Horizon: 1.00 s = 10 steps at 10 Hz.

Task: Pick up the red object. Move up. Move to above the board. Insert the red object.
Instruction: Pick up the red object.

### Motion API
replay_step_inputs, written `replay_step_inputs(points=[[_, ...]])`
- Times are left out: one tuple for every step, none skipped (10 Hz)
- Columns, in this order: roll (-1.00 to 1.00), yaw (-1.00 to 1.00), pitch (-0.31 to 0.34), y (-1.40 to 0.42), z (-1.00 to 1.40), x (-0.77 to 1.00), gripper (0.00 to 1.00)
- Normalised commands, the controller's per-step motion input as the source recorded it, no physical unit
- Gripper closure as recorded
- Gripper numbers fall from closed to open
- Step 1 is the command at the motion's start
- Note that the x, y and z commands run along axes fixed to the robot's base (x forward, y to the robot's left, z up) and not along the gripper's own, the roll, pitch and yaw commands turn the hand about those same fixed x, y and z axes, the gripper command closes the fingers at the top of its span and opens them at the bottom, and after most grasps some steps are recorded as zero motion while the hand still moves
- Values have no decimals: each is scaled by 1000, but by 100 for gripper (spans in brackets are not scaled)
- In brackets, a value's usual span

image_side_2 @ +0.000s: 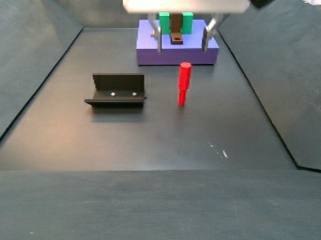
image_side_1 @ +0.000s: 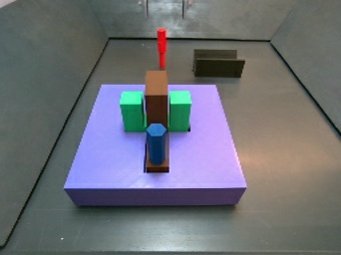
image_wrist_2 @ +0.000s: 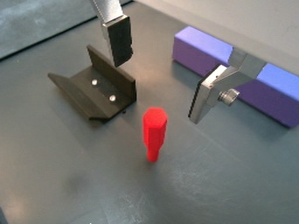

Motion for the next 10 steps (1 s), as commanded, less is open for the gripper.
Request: replay_step_inputs(points=[[9,0,-91,126,-403,0,0],[34,0,-101,154,-363,0,0],[39,0,-100,106,-374,0,0],[106,0,-74,31,-326,0,0],[107,0,-61,0,-317,0,0],[87,0,-57,26,-303,0,0],[74,0,-59,74,-306,0,0],[59,0,-56,100,-269,0,0],[31,0,-59,74,-257,-3,0],[0,0,-30,0,-97,0,0]])
